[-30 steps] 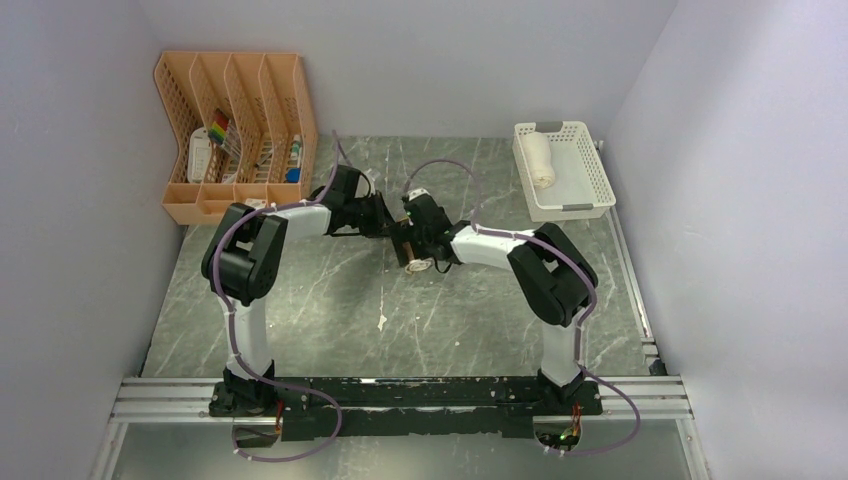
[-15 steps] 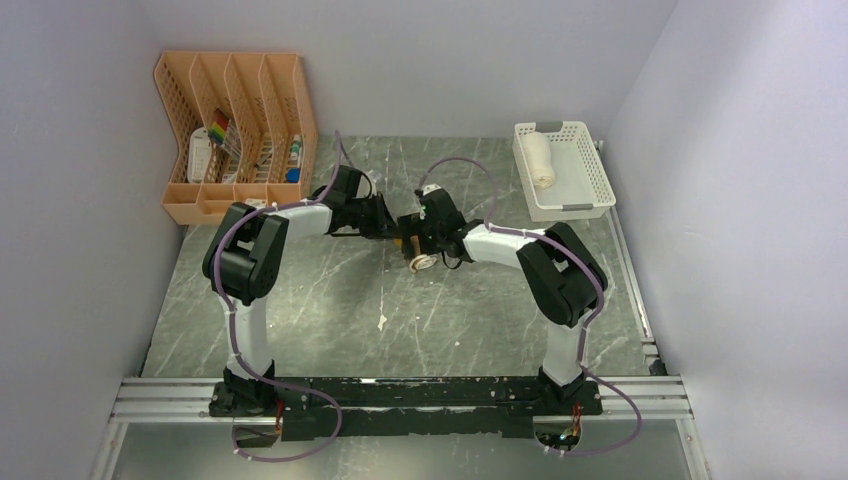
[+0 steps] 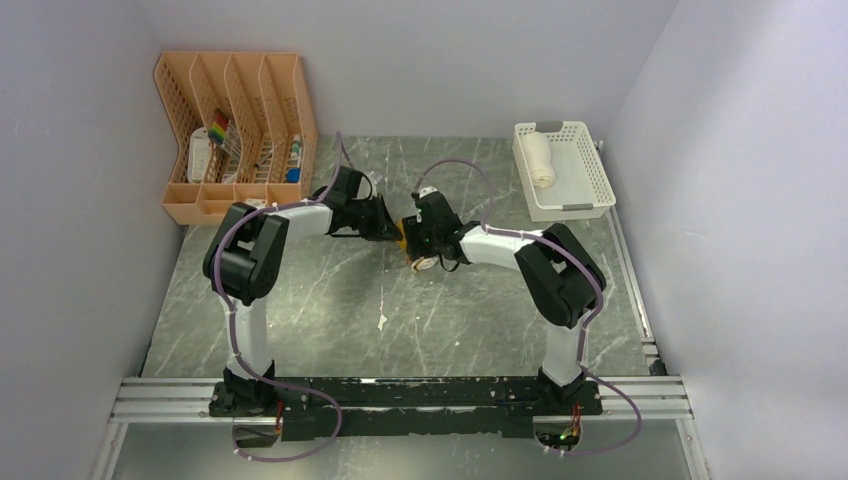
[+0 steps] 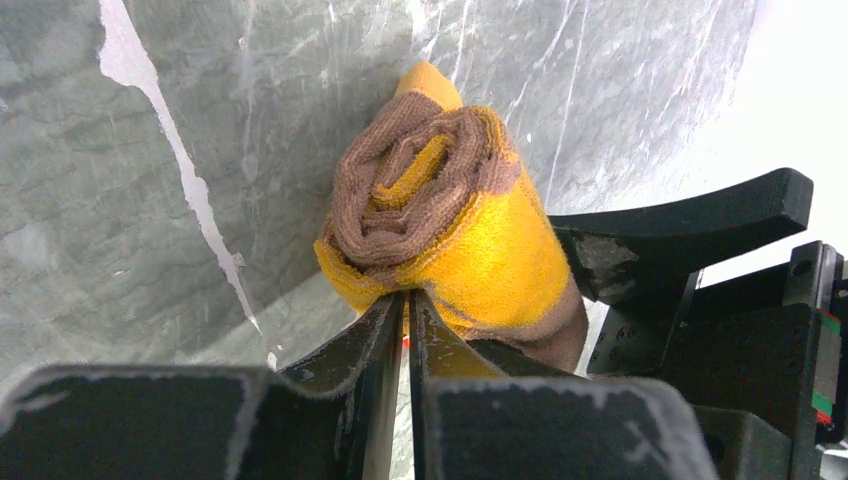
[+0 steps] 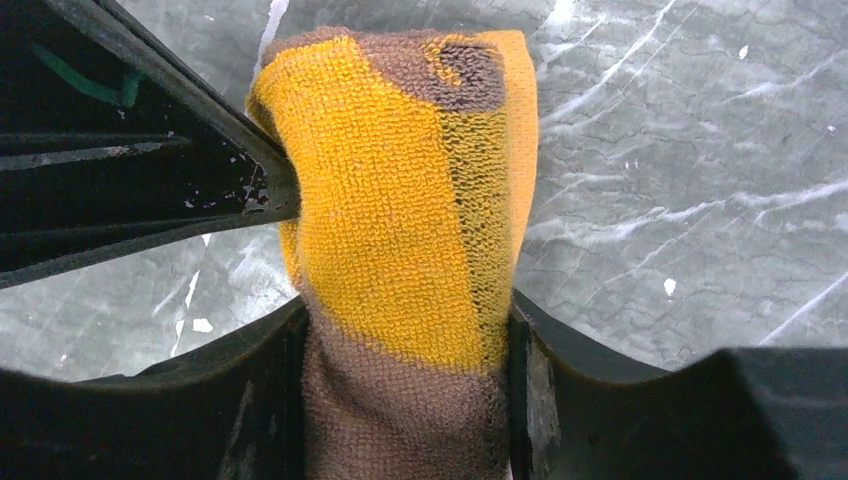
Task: Roll the towels
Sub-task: Pick up the towel at the center of the board.
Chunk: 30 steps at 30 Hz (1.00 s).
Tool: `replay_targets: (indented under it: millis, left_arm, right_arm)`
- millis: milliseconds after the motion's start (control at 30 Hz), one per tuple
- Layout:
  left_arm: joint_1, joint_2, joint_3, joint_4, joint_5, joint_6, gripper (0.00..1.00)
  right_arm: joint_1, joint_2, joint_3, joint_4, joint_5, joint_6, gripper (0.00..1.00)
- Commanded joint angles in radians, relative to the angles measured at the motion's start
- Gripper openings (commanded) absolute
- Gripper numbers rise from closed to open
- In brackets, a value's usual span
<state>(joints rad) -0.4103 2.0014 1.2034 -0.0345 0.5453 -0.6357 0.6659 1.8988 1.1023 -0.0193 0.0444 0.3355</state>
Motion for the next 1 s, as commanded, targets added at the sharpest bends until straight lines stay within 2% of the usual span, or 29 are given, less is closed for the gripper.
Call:
replay_targets:
  millis: [0, 200, 367, 600, 733, 967]
  left_arm:
    - [-0.011, 0.010, -0.009, -0.013, -0.019, 0.016, 0.19]
    - [-0.011, -0.009, -0.002, -0.037, -0.027, 0.026, 0.18]
    - [0.006, -0.056, 0.068, -0.123, -0.052, 0.058, 0.19]
    - [0.153, -0.256, 0.091, -0.182, -0.085, 0.034, 0.22]
    - [0.230, -0.362, 0.084, -0.204, -0.087, 0.042, 0.25]
    - [0.272, -0.415, 0.044, -0.242, -0.028, 0.079, 0.24]
  right_arm:
    - [0.022, 0.021, 0.014, -0.065, 0.051, -0.019, 0.53]
    - [0.035, 0.037, 0.032, -0.100, 0.079, -0.024, 0.51]
    - [0.028, 0.011, 0.012, -0.087, 0.050, -0.017, 0.43]
    - [-0.061, -0.073, 0.003, -0.064, -0.017, -0.029, 0.36]
    - [-0.141, -0.111, 0.087, -0.085, 0.013, -0.082, 0.34]
    - [-0.353, -0.088, 0.341, -0.152, 0.090, -0.200, 0.32]
